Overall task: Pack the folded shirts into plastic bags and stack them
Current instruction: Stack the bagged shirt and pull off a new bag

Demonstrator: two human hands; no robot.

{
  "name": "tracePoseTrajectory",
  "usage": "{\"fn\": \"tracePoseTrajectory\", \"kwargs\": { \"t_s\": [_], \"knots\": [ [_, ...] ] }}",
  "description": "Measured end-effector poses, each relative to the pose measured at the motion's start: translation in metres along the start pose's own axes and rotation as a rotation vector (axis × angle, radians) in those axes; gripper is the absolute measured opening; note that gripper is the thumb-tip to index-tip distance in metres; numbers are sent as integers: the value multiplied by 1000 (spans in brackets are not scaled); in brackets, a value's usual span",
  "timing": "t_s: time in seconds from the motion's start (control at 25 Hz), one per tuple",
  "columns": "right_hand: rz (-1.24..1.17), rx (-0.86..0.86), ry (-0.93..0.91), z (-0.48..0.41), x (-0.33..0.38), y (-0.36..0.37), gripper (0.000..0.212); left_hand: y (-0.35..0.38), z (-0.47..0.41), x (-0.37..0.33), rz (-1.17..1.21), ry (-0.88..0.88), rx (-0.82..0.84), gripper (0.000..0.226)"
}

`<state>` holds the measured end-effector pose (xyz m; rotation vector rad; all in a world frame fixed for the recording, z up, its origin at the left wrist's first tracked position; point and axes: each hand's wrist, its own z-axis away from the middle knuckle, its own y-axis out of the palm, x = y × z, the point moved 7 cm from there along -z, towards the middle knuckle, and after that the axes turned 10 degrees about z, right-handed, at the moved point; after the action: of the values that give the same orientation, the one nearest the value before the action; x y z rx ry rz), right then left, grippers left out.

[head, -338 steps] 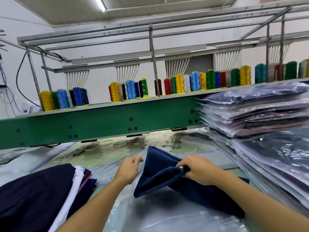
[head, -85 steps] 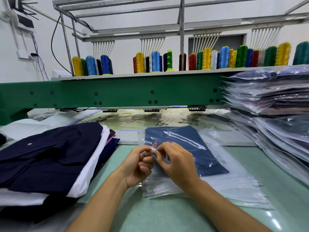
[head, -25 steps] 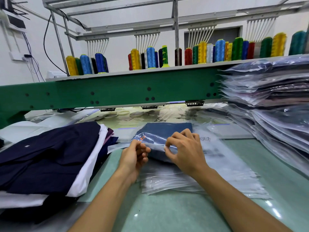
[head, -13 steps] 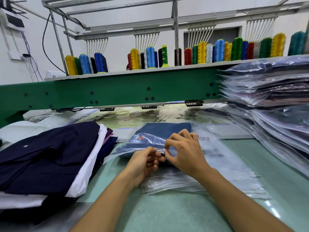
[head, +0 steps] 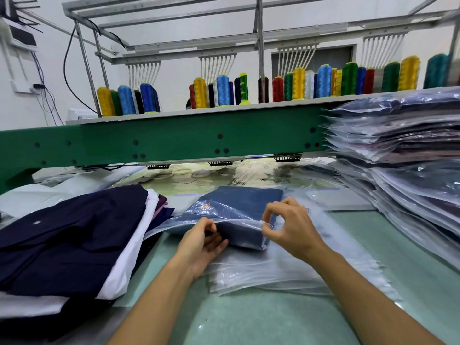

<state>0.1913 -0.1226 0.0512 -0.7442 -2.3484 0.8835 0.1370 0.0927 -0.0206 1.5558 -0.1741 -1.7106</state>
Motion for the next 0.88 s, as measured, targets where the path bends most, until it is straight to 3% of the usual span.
{"fn": "tracePoseTrajectory", "kwargs": {
  "t_s": [0.08, 0.24, 0.32, 0.48, 0.64, 0.88],
  "knots": [
    [-103, 18, 6, 1, 3, 1, 9, -3, -1, -5, 51, 43, -56, 9],
    [-303, 43, -23, 2, 20, 8, 8, -2, -8, -7, -2, 87, -248, 56],
    [-390, 56, 0, 2, 25, 14, 11, 13, -9, -6, -53, 135, -297, 60],
    [-569, 54, 124, 3, 15, 23, 11, 38, -13, -16, -134, 329, -321, 66],
    [-631, -132, 311, 2, -10, 18, 12, 54, -14, -49, -349, 565, -361, 65],
    [-548, -248, 683, -11, -57, 9, 17, 116, -14, -104, -480, 642, -201, 59]
  ]
}}
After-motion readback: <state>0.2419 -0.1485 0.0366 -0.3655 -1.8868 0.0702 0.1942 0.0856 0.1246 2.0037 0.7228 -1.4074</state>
